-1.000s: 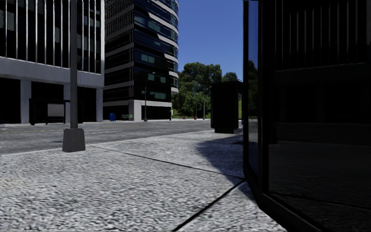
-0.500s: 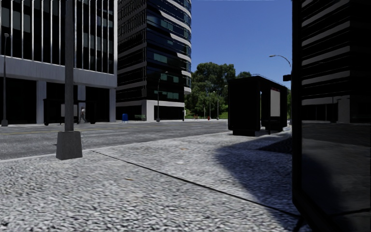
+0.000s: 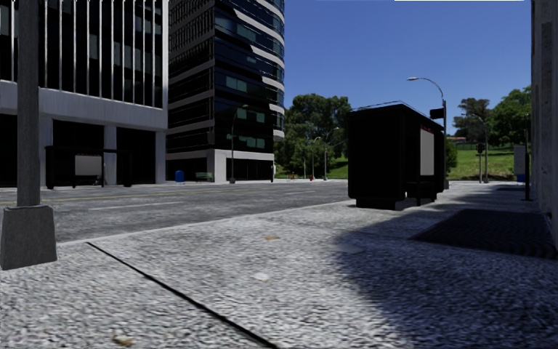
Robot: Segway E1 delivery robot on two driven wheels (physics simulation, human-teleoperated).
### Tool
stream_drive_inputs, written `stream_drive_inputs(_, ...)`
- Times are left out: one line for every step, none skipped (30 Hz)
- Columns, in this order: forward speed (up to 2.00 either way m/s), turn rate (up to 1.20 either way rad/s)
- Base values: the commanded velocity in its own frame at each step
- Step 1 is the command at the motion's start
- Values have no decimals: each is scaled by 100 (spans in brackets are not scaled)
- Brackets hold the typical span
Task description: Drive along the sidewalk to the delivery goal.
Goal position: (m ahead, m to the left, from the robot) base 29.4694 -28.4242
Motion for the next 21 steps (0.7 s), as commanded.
stream_drive_inputs(200, -31)
stream_drive_inputs(200, -31)
stream_drive_inputs(200, -34)
stream_drive_inputs(200, -38)
stream_drive_inputs(200, -39)
stream_drive_inputs(200, -39)
stream_drive_inputs(200, -40)
stream_drive_inputs(200, -42)
stream_drive_inputs(200, -45)
stream_drive_inputs(200, -46)
stream_drive_inputs(200, -46)
stream_drive_inputs(200, -46)
stream_drive_inputs(200, -46)
stream_drive_inputs(200, -48)
stream_drive_inputs(200, -48)
stream_drive_inputs(200, -50)
stream_drive_inputs(200, -50)
stream_drive_inputs(200, -50)
stream_drive_inputs(200, -50)
stream_drive_inputs(200, -52)
stream_drive_inputs(200, -52)
